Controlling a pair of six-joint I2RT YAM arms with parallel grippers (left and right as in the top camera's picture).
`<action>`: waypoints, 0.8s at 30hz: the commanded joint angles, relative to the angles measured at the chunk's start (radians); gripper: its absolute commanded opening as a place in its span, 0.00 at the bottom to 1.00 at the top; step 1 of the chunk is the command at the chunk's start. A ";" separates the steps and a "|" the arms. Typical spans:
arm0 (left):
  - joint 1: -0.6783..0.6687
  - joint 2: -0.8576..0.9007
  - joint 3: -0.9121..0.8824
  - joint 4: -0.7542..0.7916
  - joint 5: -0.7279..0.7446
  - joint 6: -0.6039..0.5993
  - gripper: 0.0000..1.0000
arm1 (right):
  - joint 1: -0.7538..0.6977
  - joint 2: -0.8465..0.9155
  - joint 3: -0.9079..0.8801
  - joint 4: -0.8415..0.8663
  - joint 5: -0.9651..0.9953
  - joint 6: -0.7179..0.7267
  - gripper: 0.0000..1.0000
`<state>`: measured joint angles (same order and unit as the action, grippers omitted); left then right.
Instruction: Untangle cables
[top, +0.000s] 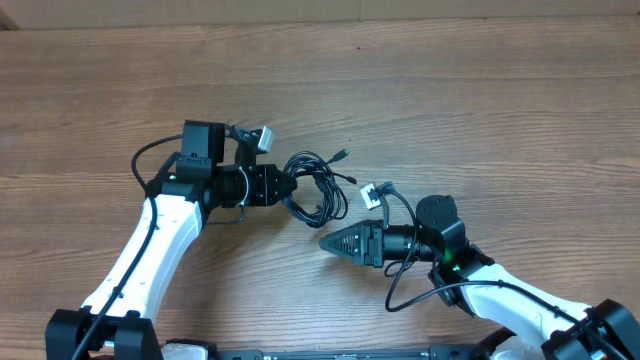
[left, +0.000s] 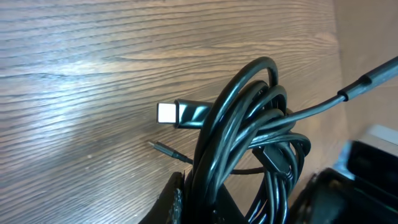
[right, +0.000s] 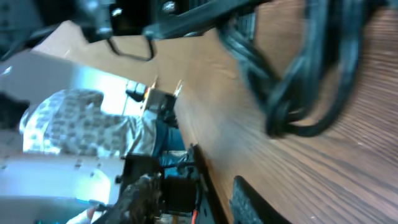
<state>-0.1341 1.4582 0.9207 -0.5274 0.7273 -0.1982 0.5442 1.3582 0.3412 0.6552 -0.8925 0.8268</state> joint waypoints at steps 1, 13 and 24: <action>-0.004 -0.005 0.018 -0.002 -0.010 0.041 0.04 | 0.004 -0.006 0.001 0.009 -0.019 -0.040 0.44; -0.006 -0.005 0.018 -0.067 -0.014 0.012 0.04 | 0.009 -0.006 0.254 -0.460 0.215 -0.301 0.50; -0.055 -0.005 0.017 -0.088 -0.106 -0.165 0.04 | 0.160 -0.003 0.505 -0.937 0.731 -0.439 0.56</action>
<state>-0.1650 1.4582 0.9207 -0.6140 0.6262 -0.3096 0.6670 1.3586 0.8295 -0.2520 -0.4007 0.4248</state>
